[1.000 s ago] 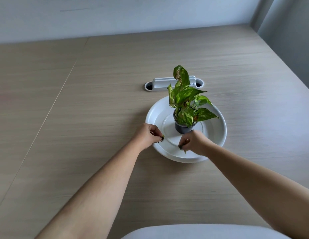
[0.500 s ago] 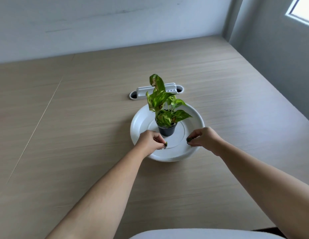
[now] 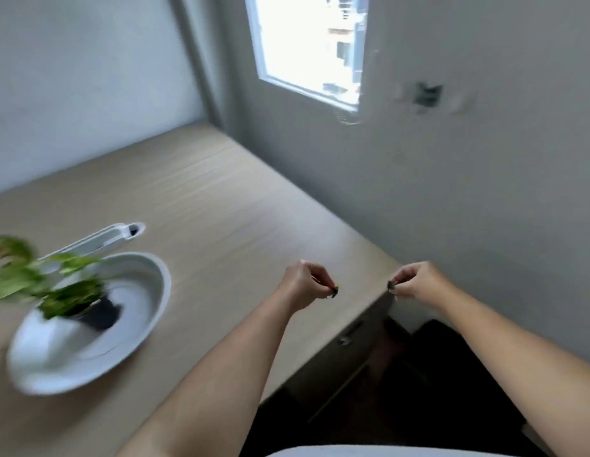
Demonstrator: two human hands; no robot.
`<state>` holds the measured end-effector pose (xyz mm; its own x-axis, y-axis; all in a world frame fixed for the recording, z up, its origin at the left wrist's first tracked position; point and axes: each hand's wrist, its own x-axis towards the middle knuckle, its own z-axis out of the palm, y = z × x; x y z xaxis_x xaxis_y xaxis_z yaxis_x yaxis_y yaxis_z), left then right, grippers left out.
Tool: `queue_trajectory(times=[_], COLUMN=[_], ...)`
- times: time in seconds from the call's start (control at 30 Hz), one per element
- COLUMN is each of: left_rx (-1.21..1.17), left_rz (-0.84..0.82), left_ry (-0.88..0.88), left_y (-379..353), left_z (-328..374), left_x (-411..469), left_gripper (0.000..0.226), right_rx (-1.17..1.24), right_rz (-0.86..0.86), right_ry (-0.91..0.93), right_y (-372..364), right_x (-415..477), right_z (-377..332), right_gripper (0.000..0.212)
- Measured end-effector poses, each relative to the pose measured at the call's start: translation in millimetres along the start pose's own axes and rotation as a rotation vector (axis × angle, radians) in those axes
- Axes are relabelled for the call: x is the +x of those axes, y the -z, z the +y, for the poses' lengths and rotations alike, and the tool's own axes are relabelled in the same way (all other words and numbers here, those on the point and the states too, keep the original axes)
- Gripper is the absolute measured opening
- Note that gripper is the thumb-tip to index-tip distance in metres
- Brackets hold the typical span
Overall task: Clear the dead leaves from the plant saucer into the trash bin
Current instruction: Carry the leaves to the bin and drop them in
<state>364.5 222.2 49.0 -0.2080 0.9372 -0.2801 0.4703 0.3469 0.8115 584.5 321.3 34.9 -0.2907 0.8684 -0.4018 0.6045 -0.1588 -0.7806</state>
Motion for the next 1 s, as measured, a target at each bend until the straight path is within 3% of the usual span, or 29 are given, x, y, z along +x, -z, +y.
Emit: queue_trajectory(times=[0.13, 0.23, 0.37, 0.53, 0.63, 0.73, 0.87, 1.0], left_rx=[0.128, 0.248, 0.362, 0.504, 0.556, 0.554, 0.493, 0.483], left_rz=[-0.17, -0.303, -0.514, -0.731, -0.752, -0.691, -0.649, -0.71], left_ry=[-0.129, -0.204, -0.198, -0.081, -0.005, -0.013, -0.025, 0.002], left_y=[-113.4, -183.1, -254.1, -311.8, -332.4, -353.7, -379.5, -390.2], left_z=[68.4, 96.8, 88.9, 38.3, 21.9, 19.7, 30.2, 40.0], left_x=[43.1, 57.9, 70.6, 94.3, 116.5, 139.7, 164.2, 177.2], left_gripper=[0.026, 0.01, 0.006, 0.009, 0.022, 0.011, 0.008, 0.021], right_rx=[0.068, 0.108, 0.126, 0.111, 0.11, 0.124, 0.206, 0.244], right_rz=[0.193, 0.286, 0.286, 0.244, 0.244, 0.261, 0.317, 0.276], right_ry=[-0.128, -0.252, -0.45, -0.622, -0.67, -0.678, -0.666, -0.65], right_y=[104.1, 139.5, 141.3, 114.8, 108.9, 111.7, 119.8, 124.5], right_x=[-21.7, -41.2, -58.2, -53.8, -41.6, -21.3, 2.0, 9.5], right_z=[85.7, 138.7, 205.2, 279.0, 295.2, 304.3, 311.8, 318.3], right_gripper=[0.027, 0.023, 0.013, 0.032, 0.033, 0.032, 0.013, 0.034])
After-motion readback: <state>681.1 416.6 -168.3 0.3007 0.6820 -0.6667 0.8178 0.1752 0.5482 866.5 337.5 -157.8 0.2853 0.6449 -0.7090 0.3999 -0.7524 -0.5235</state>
